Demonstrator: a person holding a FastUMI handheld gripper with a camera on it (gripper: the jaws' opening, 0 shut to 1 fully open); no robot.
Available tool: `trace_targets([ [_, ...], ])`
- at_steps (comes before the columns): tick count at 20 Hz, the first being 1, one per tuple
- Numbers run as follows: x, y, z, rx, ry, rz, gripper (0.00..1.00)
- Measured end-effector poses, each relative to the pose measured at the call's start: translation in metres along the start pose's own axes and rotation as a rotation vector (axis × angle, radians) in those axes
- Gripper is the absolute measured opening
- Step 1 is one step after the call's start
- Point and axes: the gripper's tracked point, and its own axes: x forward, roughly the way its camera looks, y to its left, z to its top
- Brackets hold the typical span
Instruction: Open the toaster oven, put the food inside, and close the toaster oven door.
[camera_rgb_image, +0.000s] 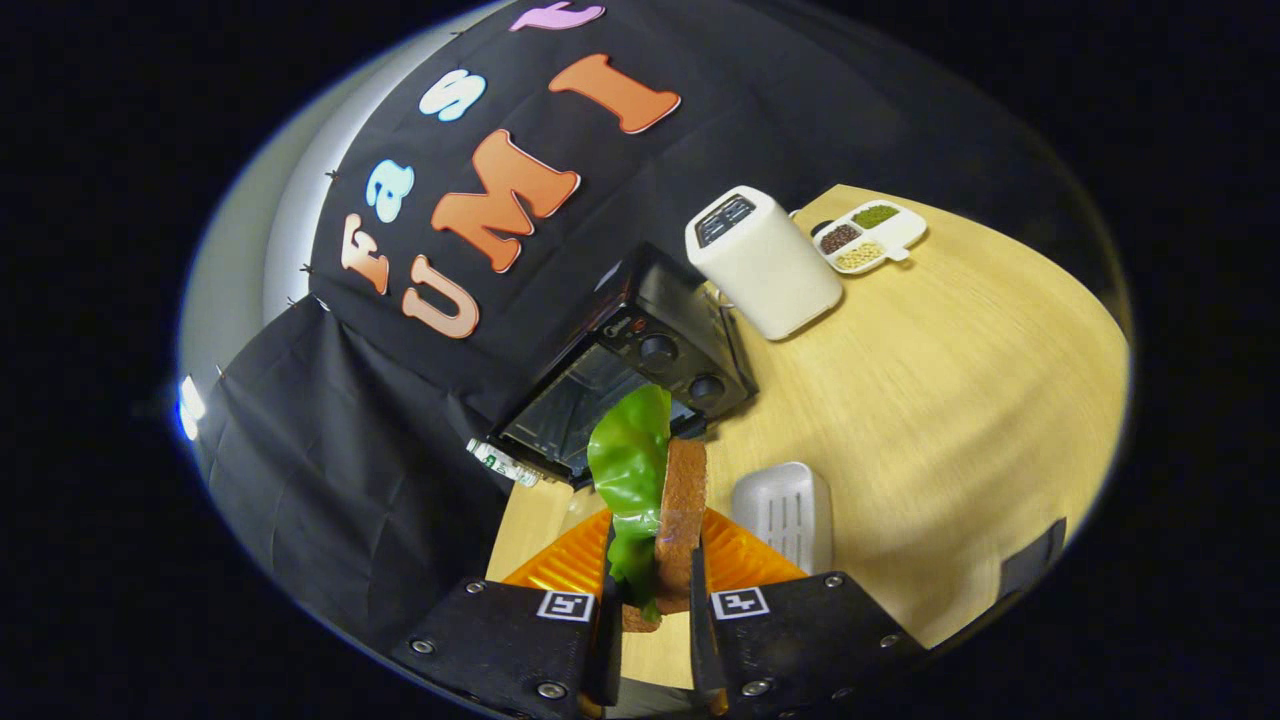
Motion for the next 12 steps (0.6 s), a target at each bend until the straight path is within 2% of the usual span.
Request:
trace_targets([
  [3,0.027,0.028,-0.007,0.001,-0.008,0.06,0.28],
  [8,0.072,0.057,-0.017,0.013,0.005,0.1,0.28],
  [12,0.112,0.07,-0.016,0.118,-0.015,0.125,0.28],
])
